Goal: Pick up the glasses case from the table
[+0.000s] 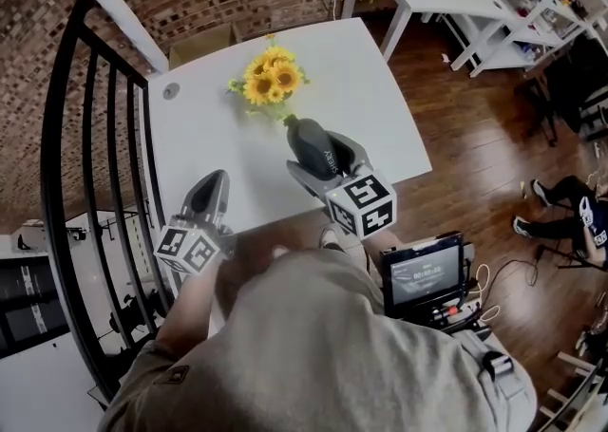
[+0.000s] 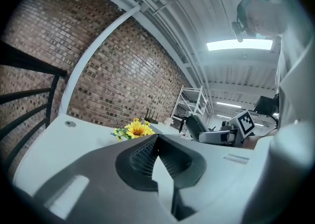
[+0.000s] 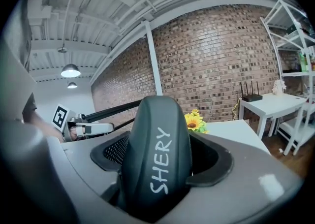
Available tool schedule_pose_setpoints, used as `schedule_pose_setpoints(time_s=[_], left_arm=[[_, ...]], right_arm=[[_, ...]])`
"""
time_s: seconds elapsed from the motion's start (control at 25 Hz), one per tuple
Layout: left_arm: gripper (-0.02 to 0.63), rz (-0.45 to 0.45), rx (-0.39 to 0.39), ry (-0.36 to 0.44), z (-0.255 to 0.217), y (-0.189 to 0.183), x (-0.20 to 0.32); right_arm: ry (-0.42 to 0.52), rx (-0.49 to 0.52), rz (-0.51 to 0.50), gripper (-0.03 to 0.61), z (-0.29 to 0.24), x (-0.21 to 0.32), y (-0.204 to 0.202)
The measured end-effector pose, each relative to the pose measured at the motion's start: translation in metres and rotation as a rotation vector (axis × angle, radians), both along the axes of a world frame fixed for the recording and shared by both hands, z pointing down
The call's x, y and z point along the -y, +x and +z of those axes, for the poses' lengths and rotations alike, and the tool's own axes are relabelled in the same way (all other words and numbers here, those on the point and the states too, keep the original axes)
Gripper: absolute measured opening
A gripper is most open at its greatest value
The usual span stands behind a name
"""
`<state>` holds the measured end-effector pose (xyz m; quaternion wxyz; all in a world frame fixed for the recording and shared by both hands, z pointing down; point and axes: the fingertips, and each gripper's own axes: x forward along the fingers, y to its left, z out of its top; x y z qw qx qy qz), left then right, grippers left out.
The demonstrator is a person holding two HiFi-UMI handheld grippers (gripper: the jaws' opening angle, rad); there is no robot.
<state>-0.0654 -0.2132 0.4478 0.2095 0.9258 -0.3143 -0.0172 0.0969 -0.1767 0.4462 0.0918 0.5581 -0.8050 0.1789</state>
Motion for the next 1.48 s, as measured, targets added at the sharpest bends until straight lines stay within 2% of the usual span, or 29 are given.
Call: schedule_pose_setpoints(time_s=[0.4,1.48], left_arm=[[-0.003,0.006,-0.001,0.008,-0.004,0.013,-0.001],[-0.003,-0.001,0.002,-0.004,-0.006,0.006,-0.011]], right_arm=[[0.014,-0.002,-0.001,0.38,-0.004,-0.002,0.01],[0.02,-0.022,0.007,0.38,-0.004,-0.012,0.004]])
